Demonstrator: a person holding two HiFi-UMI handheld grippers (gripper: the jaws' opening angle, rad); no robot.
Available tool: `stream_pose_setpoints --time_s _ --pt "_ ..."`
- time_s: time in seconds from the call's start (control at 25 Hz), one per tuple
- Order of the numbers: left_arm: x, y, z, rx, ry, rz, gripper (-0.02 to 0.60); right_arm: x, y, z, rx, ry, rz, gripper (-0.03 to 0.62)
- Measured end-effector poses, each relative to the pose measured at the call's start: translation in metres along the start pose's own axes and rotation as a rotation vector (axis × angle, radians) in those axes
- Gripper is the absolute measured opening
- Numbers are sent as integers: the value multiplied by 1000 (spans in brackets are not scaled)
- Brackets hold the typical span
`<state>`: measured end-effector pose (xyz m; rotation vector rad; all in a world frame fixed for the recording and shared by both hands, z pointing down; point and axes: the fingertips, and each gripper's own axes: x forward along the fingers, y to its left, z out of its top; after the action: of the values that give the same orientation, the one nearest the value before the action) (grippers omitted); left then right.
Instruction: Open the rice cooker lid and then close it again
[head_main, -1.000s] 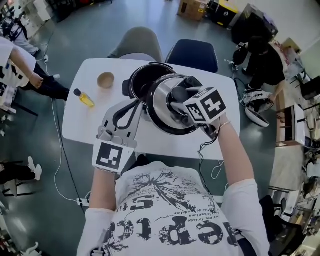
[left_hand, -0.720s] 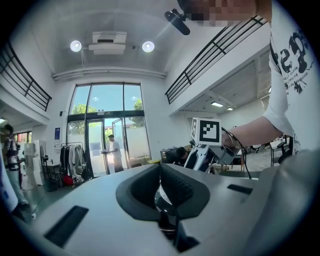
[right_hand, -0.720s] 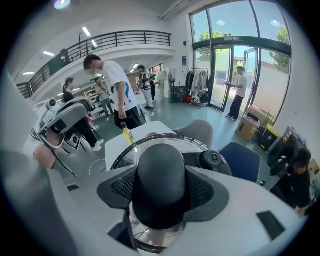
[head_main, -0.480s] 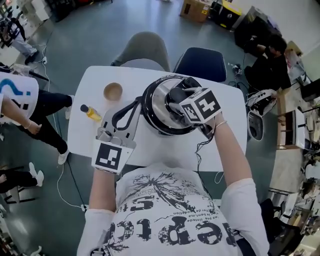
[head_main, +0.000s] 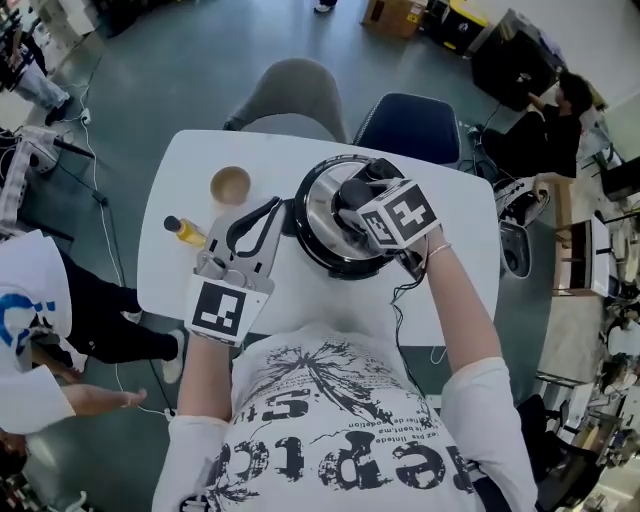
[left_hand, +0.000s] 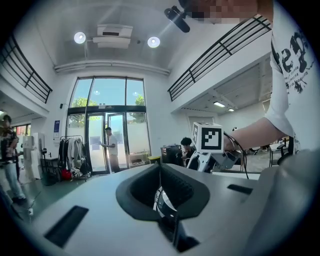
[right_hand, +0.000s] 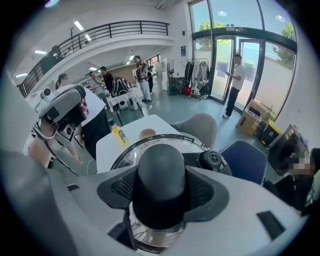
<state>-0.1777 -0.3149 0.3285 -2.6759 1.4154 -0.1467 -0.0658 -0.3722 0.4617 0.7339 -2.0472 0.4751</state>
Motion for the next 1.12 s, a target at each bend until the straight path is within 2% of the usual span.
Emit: stream_pose_setpoints --time_s 0.28,0.44,0.56,0.68,0.76,0.84,1.0,1.12 --pt "-2 -11 -5 2 5 -14 20 0 0 -9 15 -12 0 295" --pt "-2 -15 -10 7 32 -33 20 4 0 -5 7 -48 6 296" --pt "-3 -14 -7 11 20 -35 20 6 -1 -3 9 -78 1 299" --pt "-10 -19 -11 15 84 -34 20 3 -2 -7 15 -95 -14 311" --pt "-13 -19 -7 15 80 -30 20 -5 -3 -1 24 -140 -29 326" --pt "-15 -20 4 7 32 -18 20 -22 -3 10 45 -220 -41 324" --pt "-28 -28 12 9 40 -7 20 -60 4 19 43 -355 -100 251" --pt "-29 -31 19 0 4 2 20 -85 9 21 1 -469 -149 131"
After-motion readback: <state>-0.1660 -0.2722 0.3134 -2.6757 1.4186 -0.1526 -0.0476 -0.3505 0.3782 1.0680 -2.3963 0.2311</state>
